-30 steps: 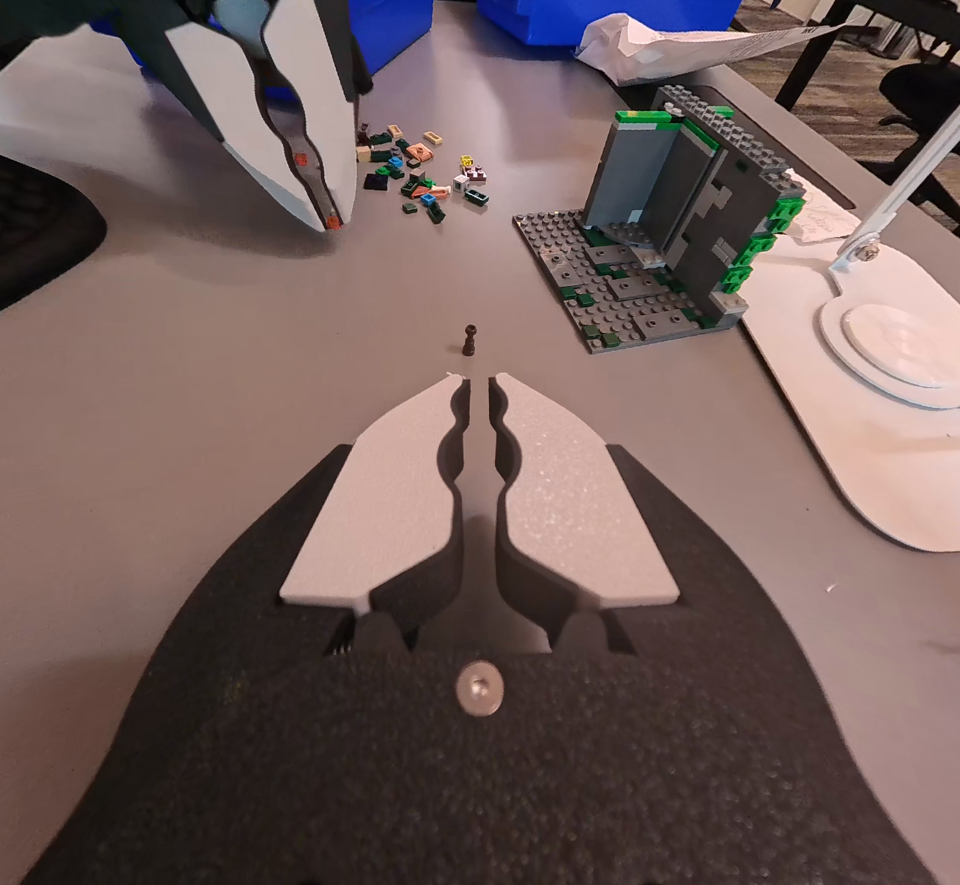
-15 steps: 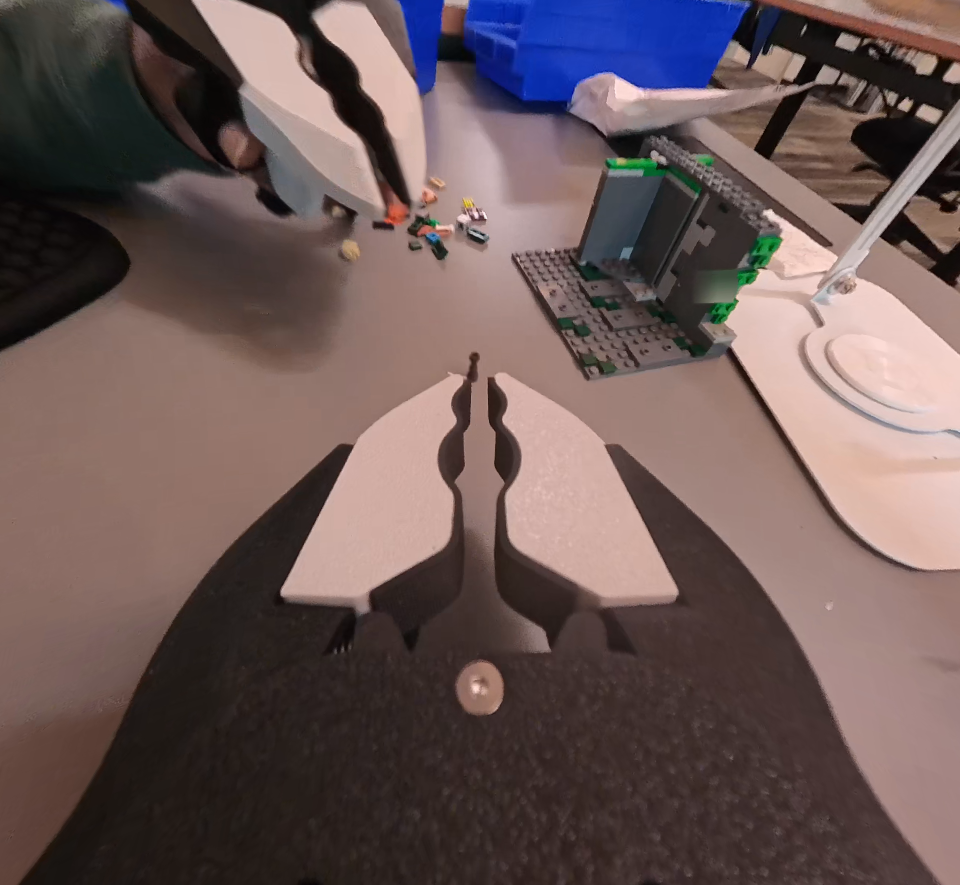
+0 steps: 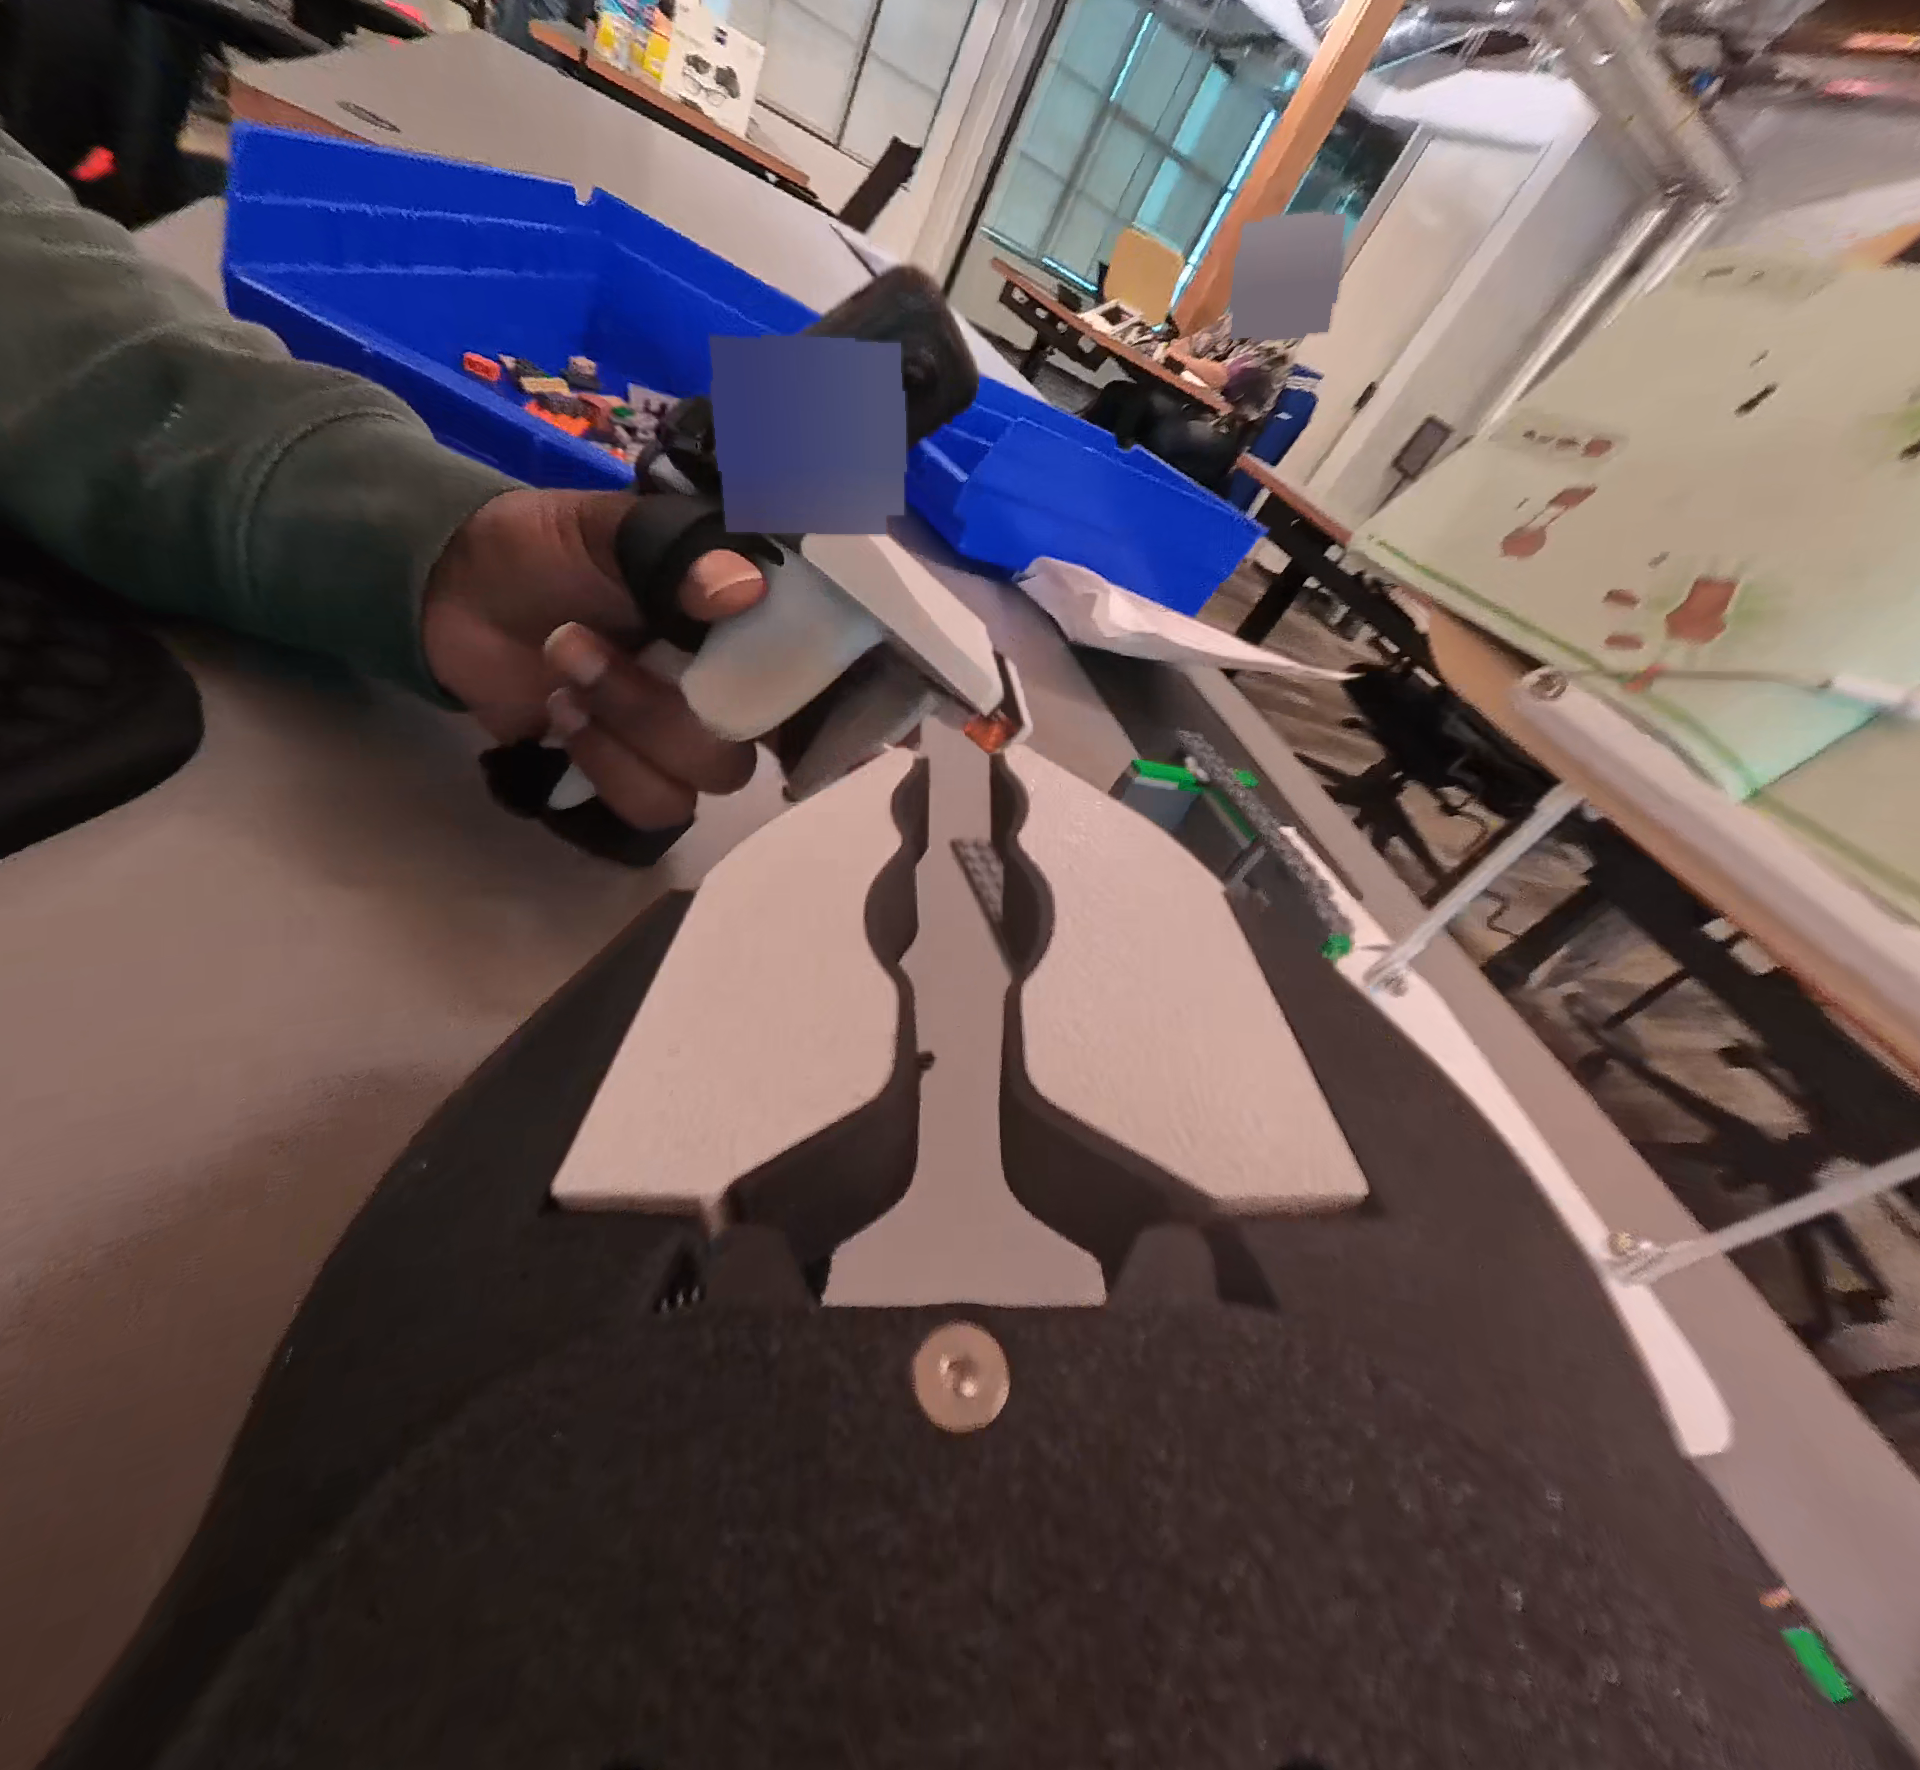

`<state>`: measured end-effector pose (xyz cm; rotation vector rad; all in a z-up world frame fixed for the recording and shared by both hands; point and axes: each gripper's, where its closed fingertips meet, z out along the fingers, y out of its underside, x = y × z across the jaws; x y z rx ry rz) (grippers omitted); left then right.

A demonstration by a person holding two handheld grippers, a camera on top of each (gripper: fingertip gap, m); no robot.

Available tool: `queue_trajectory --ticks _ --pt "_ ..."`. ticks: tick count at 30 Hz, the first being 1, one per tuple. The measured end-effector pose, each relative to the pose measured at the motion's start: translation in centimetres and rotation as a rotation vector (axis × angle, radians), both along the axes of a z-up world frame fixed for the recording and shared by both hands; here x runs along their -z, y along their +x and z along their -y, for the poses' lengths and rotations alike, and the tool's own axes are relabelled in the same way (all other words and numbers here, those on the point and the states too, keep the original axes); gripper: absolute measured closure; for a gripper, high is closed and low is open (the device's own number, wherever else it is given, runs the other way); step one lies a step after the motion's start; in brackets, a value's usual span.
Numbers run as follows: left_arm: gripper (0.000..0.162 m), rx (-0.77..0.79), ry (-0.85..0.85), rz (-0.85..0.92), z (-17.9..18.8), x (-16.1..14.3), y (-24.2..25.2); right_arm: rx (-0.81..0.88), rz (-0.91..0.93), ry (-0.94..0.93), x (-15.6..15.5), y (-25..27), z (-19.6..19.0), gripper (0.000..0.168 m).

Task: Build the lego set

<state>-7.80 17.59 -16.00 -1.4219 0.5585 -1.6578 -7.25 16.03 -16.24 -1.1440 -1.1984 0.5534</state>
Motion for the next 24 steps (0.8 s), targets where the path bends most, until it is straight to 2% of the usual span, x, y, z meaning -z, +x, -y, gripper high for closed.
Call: queue_trajectory --ticks 7,14,18,24 --pt "0.154 0.088 -0.119 0.160 0.7 -0.8 0.0 0.081 0.030 0.126 -0.4 -0.7 -0.1 0.156" --pt "0.155 0.080 -0.153 0.193 0.7 -0.9 0.2 0.129 0.050 0.167 -0.1 -1.3 -0.6 0.154" --pt "0.155 0.075 -0.166 0.199 0.6 -0.7 0.2 0.176 0.052 0.197 -0.2 -1.1 -1.0 0.161" --pt "0.155 0.083 -0.153 0.177 0.8 -0.5 0.2 0.120 0.077 0.188 0.0 -1.2 -0.8 0.164"
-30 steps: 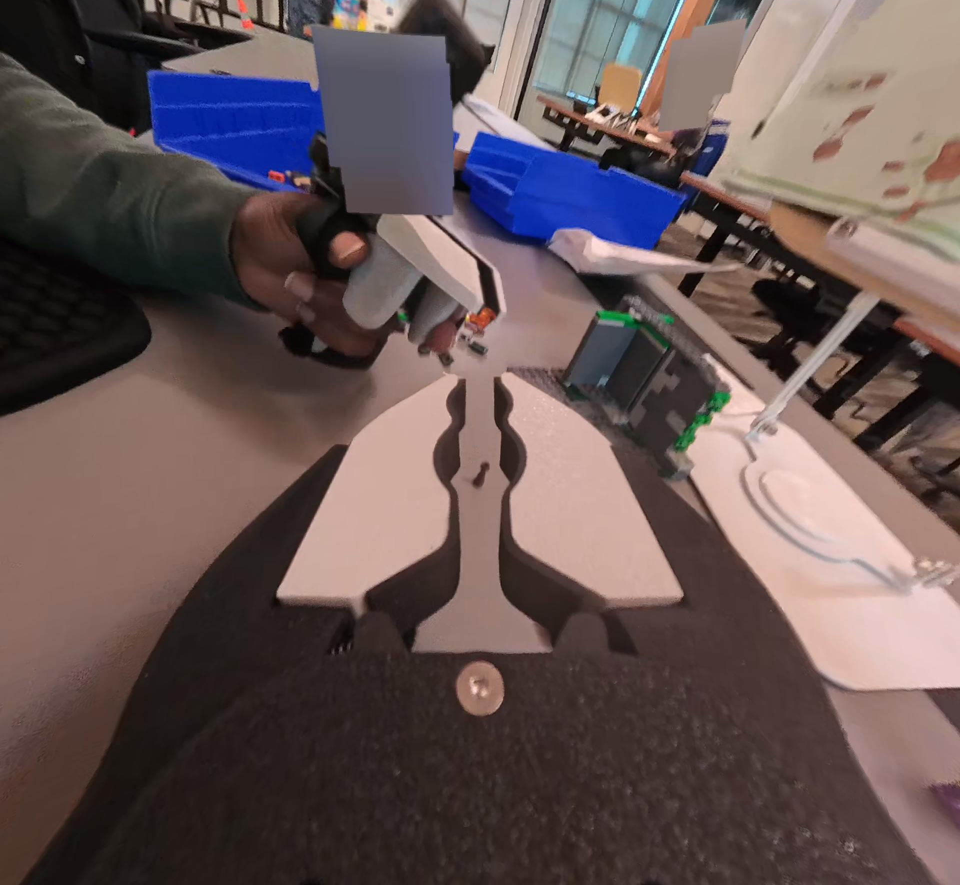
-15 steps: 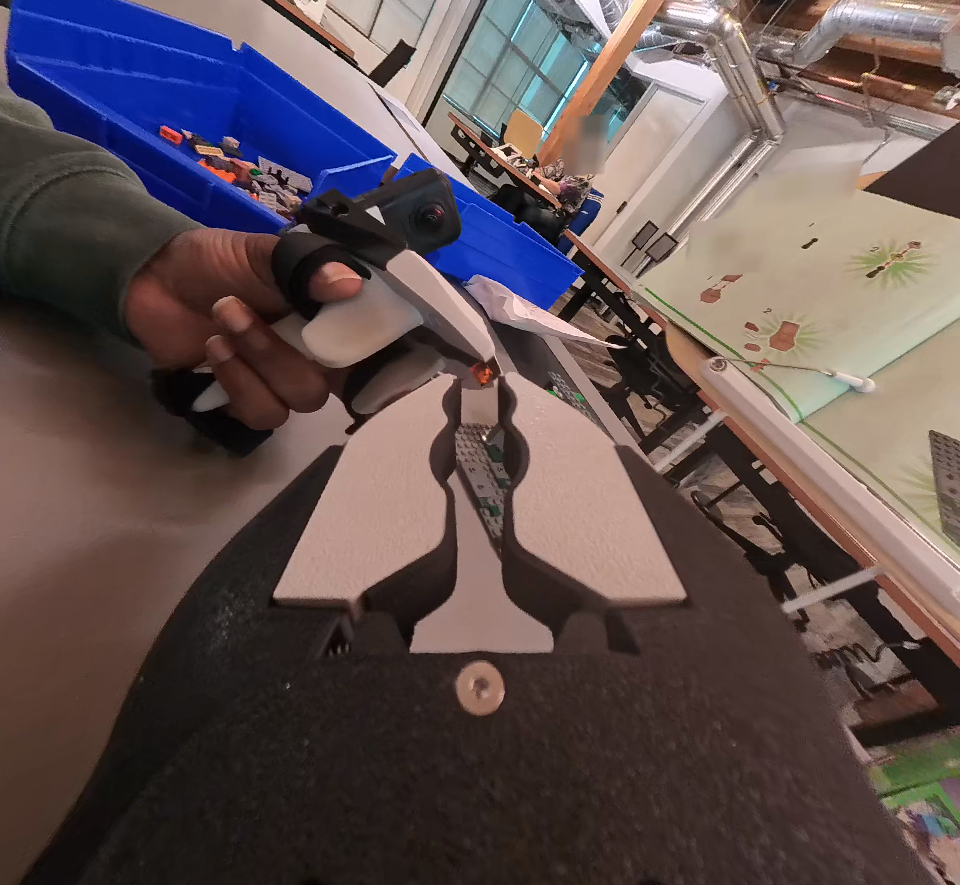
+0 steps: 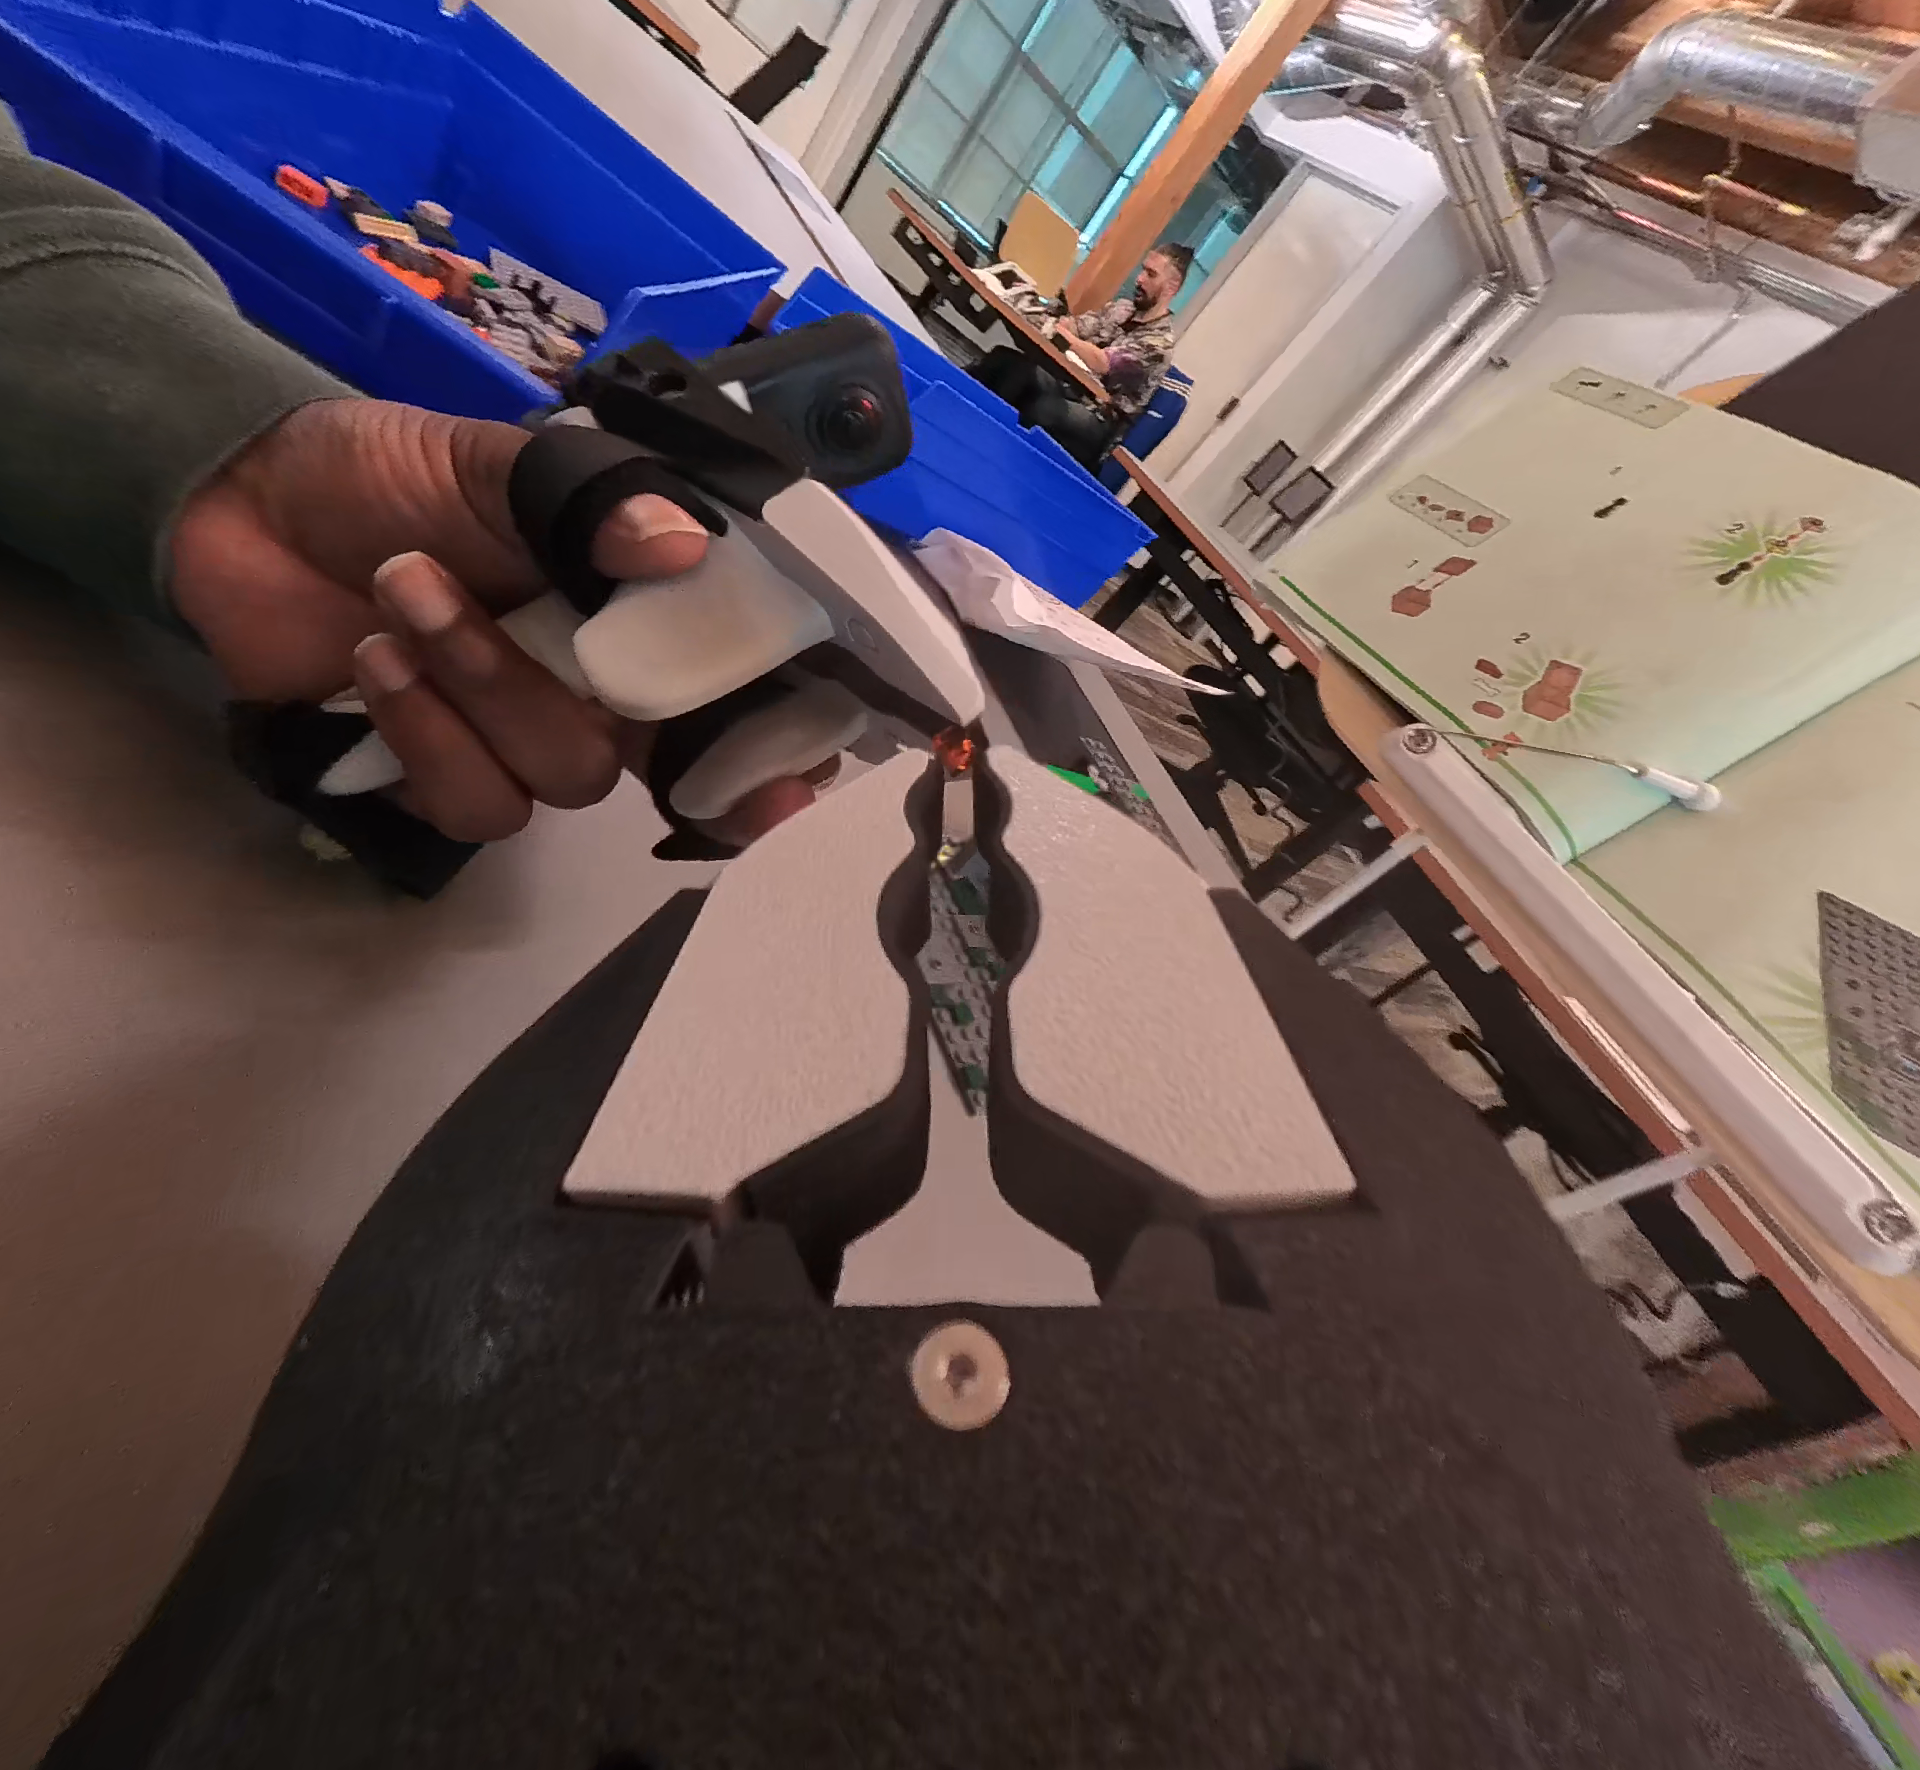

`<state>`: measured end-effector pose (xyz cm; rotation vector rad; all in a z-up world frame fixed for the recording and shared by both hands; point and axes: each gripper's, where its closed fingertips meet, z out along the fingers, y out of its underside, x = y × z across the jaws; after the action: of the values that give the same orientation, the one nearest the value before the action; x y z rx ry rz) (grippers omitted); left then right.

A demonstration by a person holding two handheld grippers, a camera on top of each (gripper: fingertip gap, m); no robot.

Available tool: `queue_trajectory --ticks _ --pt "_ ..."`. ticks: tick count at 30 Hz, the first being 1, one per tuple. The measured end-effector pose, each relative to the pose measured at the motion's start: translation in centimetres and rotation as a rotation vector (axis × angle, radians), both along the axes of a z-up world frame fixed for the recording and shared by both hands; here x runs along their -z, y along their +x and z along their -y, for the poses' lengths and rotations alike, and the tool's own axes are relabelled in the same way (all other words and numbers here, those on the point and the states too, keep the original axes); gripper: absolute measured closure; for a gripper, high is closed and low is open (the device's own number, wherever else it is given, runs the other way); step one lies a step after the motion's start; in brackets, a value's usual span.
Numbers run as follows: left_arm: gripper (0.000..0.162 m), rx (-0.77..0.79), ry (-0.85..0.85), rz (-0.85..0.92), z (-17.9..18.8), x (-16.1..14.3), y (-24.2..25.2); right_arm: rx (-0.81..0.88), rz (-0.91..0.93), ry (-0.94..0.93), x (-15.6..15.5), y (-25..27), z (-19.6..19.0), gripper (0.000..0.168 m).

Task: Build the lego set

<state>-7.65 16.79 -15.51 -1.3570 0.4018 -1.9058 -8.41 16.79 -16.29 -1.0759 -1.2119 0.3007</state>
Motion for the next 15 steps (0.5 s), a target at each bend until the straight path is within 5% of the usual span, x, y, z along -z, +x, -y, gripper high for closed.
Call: queue_trajectory --ticks 15 --pt "0.155 0.102 0.122 -0.236 1.7 2.2 0.8 -0.240 0.312 0.023 2.2 0.7 1.6 0.168"
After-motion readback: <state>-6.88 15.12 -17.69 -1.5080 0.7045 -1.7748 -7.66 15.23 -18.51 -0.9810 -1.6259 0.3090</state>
